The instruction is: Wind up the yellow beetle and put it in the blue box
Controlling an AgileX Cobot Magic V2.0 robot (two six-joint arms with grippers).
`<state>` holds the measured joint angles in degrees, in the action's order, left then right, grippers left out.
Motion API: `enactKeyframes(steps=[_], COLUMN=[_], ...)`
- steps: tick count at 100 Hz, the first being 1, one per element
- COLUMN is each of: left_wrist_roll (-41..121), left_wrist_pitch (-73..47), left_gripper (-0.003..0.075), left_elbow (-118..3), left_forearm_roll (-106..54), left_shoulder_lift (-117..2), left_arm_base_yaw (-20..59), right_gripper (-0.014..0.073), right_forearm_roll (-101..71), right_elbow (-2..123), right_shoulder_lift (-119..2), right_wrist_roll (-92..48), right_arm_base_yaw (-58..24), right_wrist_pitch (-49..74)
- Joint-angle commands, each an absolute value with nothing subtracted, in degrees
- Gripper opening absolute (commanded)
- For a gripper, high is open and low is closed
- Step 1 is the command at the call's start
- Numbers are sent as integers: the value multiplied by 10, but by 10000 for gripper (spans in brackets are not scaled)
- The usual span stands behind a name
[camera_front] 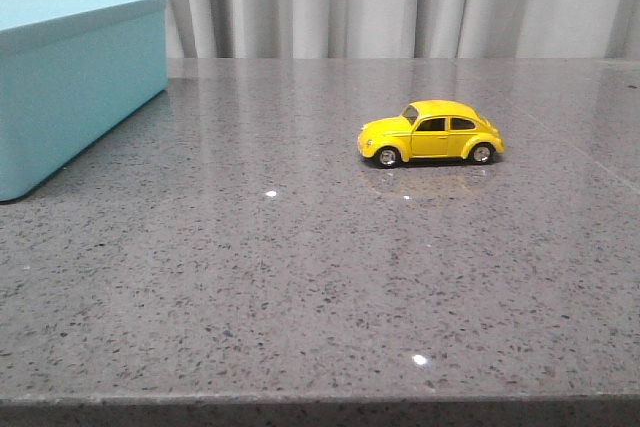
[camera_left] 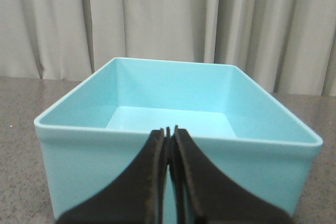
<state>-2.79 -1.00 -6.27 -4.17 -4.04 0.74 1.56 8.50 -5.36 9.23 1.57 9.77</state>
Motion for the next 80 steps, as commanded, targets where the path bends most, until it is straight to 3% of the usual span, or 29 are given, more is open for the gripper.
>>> enactKeyframes(steps=[1, 41, 80], left_wrist_roll=[-32, -32, -32], left_wrist_pitch=[42, 43, 51], left_gripper=[-19, -19, -19], left_elbow=[-111, -240, -243], left_forearm_roll=[-46, -46, -46], left_shoulder_lift=[-82, -252, -266], left_arm_base_yaw=[7, 7, 7], right_gripper=[-59, -59, -59], right_forearm_roll=[22, 22, 16], right_elbow=[140, 246, 255], right_shoulder_lift=[-96, -220, -226], right_wrist_roll=[91, 91, 91], right_arm_base_yaw=[18, 18, 16], right_wrist_pitch=[82, 111, 92])
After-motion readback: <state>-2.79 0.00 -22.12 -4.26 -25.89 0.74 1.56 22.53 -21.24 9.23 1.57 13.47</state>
